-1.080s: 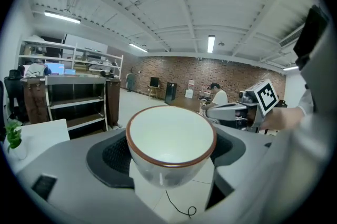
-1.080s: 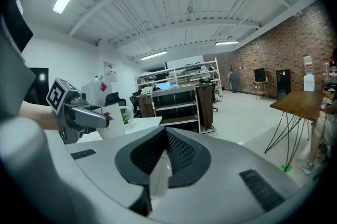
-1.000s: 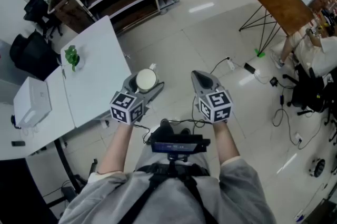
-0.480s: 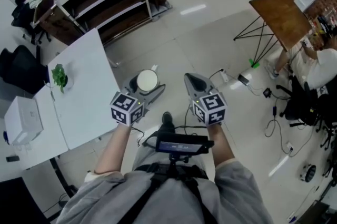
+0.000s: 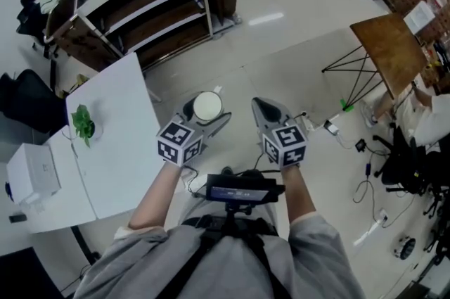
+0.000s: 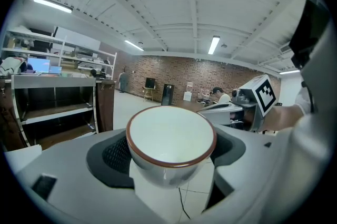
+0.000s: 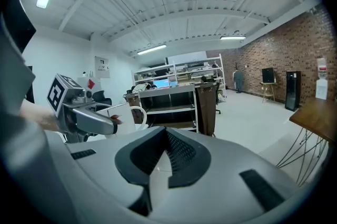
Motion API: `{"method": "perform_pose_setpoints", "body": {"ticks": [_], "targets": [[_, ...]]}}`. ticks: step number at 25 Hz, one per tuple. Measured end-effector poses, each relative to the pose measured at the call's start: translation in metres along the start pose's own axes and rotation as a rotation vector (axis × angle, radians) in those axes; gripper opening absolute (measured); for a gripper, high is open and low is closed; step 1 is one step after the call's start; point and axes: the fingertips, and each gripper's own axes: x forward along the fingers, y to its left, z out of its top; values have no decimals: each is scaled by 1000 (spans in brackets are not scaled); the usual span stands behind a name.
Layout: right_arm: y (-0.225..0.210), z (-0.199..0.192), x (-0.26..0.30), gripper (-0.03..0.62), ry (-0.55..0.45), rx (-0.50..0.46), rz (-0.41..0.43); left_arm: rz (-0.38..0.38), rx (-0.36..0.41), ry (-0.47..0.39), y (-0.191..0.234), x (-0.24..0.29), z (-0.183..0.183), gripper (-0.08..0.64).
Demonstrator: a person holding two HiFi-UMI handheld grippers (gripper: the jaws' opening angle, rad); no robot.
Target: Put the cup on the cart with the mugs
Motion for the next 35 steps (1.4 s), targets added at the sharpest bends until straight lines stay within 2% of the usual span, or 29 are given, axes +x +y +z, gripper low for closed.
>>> {"method": "perform_pose_setpoints", "body": {"ticks": [8,15,23,28,35], "targets": [[-35,24,60,8,22,-25,47,58,-22,-1,57,36,23,408],[-82,51,132,8,27,-45,140,160,-61,-8,118,77,42,408],[-134,106,201,8,23,-89,282,288,-99,-34,178,133,88,410],[-150,142,242,8,-4,-127,365,351,-92,-77,216,153,123,409],[-151,189,299,8,-31,-164,447,397,-97,-77,275,160,165,408]]}}
